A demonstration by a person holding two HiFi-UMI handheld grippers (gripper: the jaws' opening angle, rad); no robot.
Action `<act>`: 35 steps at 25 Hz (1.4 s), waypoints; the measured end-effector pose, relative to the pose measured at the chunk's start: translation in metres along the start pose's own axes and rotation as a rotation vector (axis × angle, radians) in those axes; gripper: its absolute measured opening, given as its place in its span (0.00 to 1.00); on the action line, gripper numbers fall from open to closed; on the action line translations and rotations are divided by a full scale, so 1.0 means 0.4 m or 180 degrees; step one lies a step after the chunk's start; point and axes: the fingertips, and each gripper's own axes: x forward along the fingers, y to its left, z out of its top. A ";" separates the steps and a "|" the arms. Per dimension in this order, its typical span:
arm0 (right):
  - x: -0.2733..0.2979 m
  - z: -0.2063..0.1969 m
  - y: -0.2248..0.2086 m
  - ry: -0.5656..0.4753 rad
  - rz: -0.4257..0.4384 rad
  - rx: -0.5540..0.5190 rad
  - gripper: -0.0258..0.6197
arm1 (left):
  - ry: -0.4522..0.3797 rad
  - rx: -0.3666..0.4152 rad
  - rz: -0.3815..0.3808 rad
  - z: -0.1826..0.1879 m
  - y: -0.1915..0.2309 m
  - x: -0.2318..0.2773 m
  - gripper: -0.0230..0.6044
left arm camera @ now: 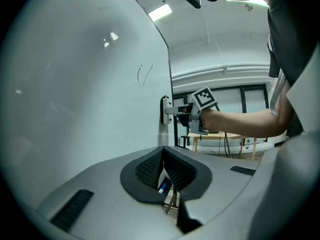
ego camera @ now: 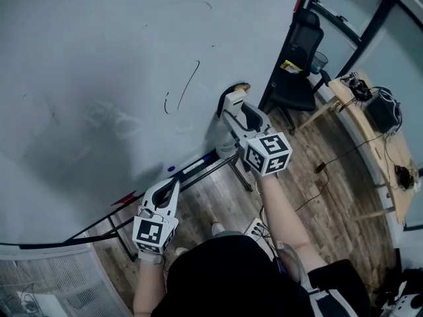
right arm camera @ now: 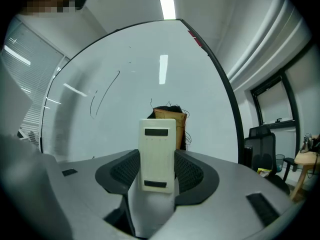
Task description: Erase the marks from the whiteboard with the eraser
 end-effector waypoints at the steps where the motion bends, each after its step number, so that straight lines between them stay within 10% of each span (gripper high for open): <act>1: -0.001 0.013 0.012 -0.0023 -0.0004 -0.0014 0.42 | -0.0007 0.0004 -0.0002 0.004 0.001 -0.008 0.07; 19: 0.018 0.212 0.384 -0.0414 0.0191 -0.0454 0.42 | -0.0152 0.0044 0.0010 -0.009 0.053 -0.226 0.07; 35: 0.012 0.270 0.437 -0.0514 0.0037 -0.1162 0.42 | -0.0177 0.0047 0.0039 -0.008 0.058 -0.278 0.07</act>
